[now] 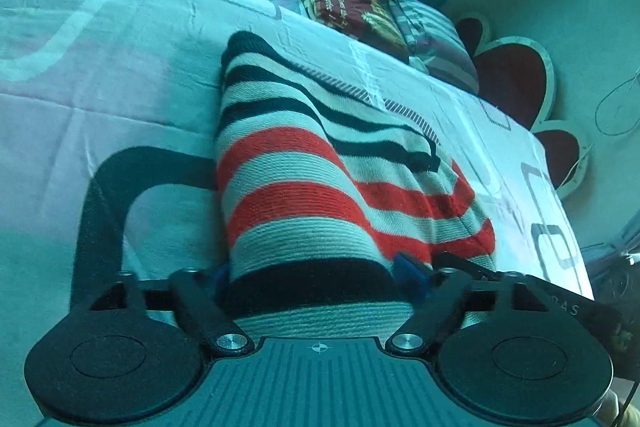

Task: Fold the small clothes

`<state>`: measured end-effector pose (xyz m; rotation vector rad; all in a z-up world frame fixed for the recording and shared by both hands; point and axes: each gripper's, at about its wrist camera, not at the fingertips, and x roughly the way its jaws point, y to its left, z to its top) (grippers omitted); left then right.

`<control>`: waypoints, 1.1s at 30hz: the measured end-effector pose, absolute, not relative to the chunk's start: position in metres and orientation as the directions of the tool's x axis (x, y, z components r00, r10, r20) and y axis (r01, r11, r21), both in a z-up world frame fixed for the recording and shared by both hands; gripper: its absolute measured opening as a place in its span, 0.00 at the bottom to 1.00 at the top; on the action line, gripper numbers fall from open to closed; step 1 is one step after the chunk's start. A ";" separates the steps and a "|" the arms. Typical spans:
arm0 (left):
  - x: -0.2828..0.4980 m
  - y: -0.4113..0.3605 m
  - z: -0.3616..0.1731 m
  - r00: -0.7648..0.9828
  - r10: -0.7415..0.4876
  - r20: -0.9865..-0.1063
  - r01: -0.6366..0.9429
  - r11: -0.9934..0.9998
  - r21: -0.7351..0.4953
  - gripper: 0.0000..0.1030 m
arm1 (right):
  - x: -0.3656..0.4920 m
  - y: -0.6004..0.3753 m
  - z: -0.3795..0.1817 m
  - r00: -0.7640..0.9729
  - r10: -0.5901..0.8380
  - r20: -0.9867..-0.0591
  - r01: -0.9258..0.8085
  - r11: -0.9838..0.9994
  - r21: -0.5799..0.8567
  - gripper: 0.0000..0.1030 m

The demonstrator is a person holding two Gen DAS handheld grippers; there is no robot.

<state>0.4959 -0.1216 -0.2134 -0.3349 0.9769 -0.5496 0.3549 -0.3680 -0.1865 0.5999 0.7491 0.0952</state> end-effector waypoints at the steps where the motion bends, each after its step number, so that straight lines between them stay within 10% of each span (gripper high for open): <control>1: 0.496 -0.119 -0.211 0.440 -0.582 -0.684 0.291 0.813 -0.504 0.69 | 0.353 -0.367 -0.183 0.743 0.293 -0.602 0.119 0.827 0.549 0.35; 33: 0.480 0.106 -0.145 0.614 -0.507 -0.605 0.264 0.854 -0.449 0.63 | 0.381 -0.170 -0.138 0.775 0.412 -0.479 -0.071 0.810 0.582 0.33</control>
